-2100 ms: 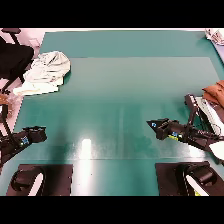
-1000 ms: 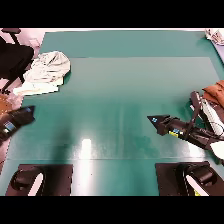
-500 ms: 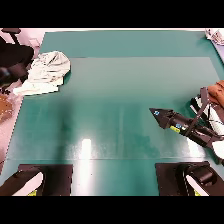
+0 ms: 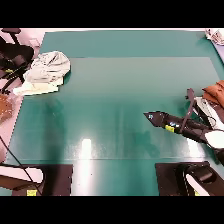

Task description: Fold the shirts.

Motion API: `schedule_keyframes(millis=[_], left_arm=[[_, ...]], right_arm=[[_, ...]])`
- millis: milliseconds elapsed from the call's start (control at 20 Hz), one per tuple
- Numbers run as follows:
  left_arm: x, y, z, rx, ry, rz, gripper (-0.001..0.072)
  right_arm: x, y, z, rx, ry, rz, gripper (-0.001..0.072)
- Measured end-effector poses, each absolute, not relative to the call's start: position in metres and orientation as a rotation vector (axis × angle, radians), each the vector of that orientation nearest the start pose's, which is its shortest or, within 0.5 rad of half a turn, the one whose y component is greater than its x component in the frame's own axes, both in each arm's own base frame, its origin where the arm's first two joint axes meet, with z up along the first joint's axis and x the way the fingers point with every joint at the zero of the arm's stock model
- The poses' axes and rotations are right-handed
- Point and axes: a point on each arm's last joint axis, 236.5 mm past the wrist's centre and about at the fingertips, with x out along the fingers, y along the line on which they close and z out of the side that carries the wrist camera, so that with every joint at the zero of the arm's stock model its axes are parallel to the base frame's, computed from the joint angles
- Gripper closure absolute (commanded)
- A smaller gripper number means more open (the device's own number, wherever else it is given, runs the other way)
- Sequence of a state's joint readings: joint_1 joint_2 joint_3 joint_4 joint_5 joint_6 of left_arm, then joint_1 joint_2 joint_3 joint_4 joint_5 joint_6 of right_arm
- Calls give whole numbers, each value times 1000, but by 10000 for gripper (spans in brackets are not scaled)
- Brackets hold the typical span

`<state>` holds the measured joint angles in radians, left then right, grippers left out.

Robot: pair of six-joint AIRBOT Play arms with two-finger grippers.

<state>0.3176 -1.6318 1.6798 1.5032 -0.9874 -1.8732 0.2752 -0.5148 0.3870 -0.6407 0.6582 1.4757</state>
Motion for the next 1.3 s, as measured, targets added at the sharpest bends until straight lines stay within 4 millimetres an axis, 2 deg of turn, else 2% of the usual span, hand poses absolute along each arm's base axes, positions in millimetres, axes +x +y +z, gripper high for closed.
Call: schedule_keyframes(millis=[150,200,250,300,350,400,500,550,600,700,800,900,1000,1050,1100,1200,1300], left_arm=[[543,174,37,-507,876,384,21],[547,176,26,-517,882,381,76],[553,178,17,-534,878,374,196],[557,177,9,-555,878,365,365],[561,174,0,-580,886,354,572],[565,171,-3,-598,879,340,678],[575,165,5,-626,851,299,679],[582,163,18,-633,826,274,679],[589,160,39,-634,787,248,680],[603,152,97,-617,684,192,679],[608,142,179,-614,517,132,680],[604,116,263,-641,344,43,679],[588,75,341,-693,193,-85,680],[576,47,375,-721,141,-169,680],[563,18,401,-741,111,-258,679],[525,-51,452,-763,68,-459,680],[481,-115,490,-760,47,-636,680]], right_arm=[[258,196,67,749,853,531,470],[260,197,70,744,853,539,470],[262,199,73,739,853,547,470],[264,201,76,733,851,555,470],[265,202,80,730,849,562,471],[267,204,83,724,849,570,470],[267,206,87,719,852,584,471],[267,207,89,717,854,588,471],[267,208,89,715,854,591,471],[267,207,91,714,845,594,471],[272,203,97,719,803,578,471],[285,192,110,733,712,540,472],[304,169,131,759,574,469,472],[313,154,142,772,505,428,471],[321,137,155,784,433,383,471],[329,101,177,801,312,299,471],[328,63,199,808,194,216,472]])
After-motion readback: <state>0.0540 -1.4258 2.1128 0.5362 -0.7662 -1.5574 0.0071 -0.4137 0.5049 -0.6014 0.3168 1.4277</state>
